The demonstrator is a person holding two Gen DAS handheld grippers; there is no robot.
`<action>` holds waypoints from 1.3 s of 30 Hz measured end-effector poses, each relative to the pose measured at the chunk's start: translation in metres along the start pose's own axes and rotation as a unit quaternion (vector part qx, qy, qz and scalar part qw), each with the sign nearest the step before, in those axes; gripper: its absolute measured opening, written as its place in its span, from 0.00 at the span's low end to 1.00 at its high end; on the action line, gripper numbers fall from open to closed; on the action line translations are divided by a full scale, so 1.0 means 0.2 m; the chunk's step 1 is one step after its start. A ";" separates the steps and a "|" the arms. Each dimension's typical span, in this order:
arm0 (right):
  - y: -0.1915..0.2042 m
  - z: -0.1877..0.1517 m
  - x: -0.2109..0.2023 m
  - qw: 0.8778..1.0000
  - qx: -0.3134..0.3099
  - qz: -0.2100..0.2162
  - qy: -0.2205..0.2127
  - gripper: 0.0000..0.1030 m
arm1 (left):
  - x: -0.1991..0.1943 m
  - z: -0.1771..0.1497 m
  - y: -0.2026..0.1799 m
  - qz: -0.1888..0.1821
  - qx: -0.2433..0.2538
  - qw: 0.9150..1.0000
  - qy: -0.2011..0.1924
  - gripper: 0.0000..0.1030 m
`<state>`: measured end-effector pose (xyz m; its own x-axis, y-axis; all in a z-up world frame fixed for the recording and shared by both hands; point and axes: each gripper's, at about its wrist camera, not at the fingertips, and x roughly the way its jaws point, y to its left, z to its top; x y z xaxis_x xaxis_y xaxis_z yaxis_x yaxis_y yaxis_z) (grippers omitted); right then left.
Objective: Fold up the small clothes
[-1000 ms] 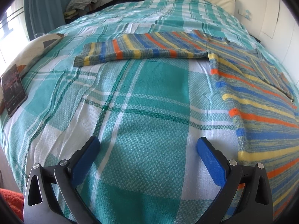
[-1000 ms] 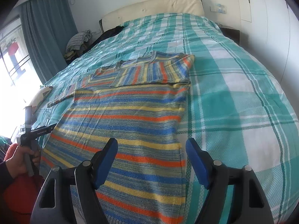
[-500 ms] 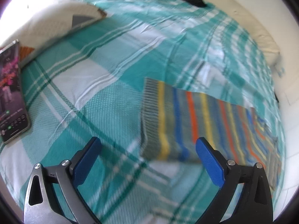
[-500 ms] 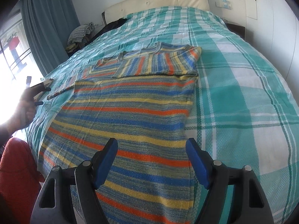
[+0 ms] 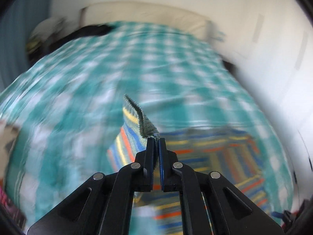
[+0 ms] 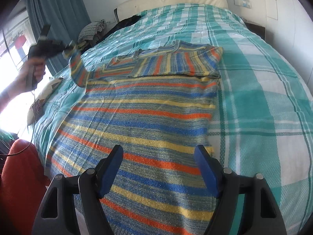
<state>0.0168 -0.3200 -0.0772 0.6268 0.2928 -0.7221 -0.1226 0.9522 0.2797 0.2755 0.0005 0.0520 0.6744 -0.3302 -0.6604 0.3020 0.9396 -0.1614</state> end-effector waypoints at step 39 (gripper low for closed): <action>-0.16 -0.04 -0.01 0.996 0.050 -0.069 0.029 0.73 | -0.25 -1.39 -0.12 0.066 -0.018 0.983 0.171 0.95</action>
<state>0.0135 -0.3492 -0.0902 0.5858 0.1677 -0.7929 0.0401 0.9712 0.2350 0.0471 0.0205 -0.1153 0.4392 -0.1606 -0.8839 0.1991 0.9768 -0.0786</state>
